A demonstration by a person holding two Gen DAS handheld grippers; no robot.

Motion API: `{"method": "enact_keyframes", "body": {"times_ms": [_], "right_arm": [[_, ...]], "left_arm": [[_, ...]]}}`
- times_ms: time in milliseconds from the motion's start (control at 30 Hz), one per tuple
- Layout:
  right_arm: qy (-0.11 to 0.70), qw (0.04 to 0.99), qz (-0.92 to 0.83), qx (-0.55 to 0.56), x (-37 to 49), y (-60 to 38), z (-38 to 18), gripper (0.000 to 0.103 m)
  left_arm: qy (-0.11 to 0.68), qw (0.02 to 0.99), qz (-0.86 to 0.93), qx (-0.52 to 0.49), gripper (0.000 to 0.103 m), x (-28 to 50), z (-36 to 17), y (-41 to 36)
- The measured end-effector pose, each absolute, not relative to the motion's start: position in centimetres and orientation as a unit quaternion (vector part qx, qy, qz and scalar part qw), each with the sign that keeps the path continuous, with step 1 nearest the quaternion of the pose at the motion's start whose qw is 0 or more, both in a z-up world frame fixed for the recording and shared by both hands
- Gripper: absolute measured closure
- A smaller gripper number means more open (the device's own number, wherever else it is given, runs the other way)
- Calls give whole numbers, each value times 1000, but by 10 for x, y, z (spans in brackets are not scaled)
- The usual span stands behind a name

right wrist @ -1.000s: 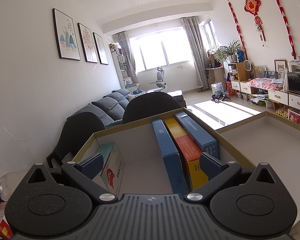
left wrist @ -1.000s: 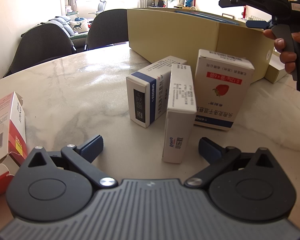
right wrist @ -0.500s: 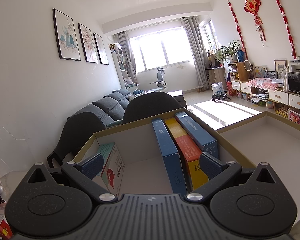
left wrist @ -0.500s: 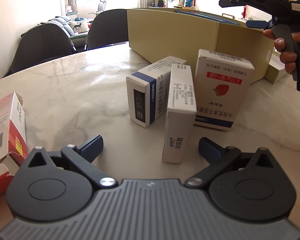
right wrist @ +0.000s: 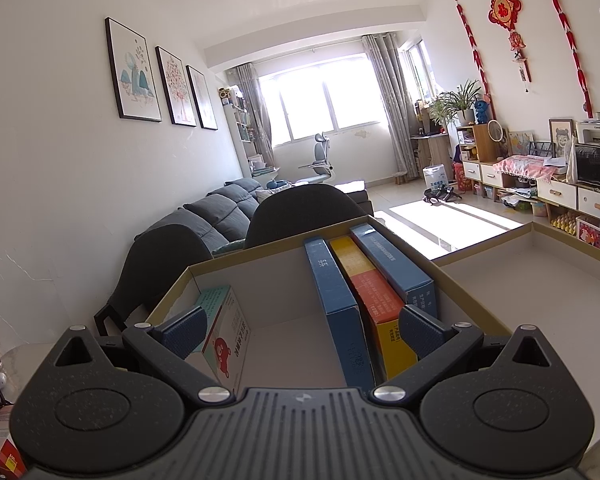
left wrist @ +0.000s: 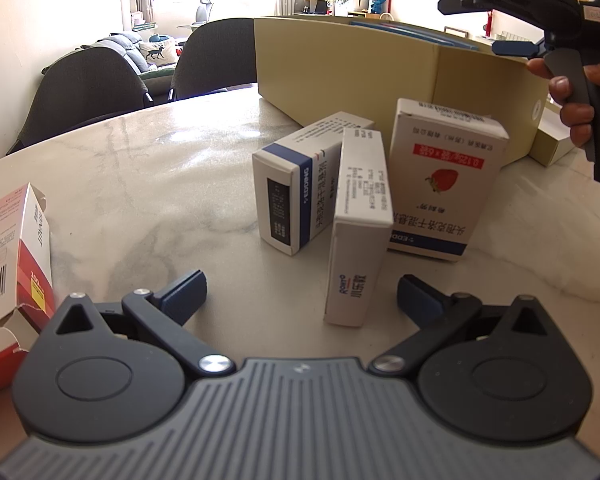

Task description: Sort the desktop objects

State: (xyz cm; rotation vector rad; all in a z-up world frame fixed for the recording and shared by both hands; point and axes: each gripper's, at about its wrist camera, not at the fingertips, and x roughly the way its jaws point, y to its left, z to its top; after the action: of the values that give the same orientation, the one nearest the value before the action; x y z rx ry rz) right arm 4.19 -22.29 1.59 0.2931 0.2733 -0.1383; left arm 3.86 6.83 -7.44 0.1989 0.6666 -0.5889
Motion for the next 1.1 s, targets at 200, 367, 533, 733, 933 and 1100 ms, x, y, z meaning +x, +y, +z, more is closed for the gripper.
{"method": "enact_keyframes", "body": {"times_ms": [200, 367, 533, 733, 933, 1100], "right_arm": [[136, 978, -69, 145, 41, -223, 16, 1], [136, 978, -68, 146, 41, -222, 17, 1], [135, 978, -68, 147, 40, -223, 18, 1], [135, 978, -68, 147, 40, -222, 17, 1], [135, 978, -68, 146, 40, -221, 17, 1], [135, 978, -69, 146, 40, -221, 17, 1]], "left_arm": [[322, 898, -284, 96, 0, 39, -74, 68], [322, 898, -284, 96, 0, 39, -74, 68], [322, 898, -284, 96, 0, 39, -74, 68], [322, 898, -284, 96, 0, 39, -74, 68], [322, 898, -284, 96, 0, 39, -74, 68], [322, 898, -284, 96, 0, 39, -74, 68]]}}
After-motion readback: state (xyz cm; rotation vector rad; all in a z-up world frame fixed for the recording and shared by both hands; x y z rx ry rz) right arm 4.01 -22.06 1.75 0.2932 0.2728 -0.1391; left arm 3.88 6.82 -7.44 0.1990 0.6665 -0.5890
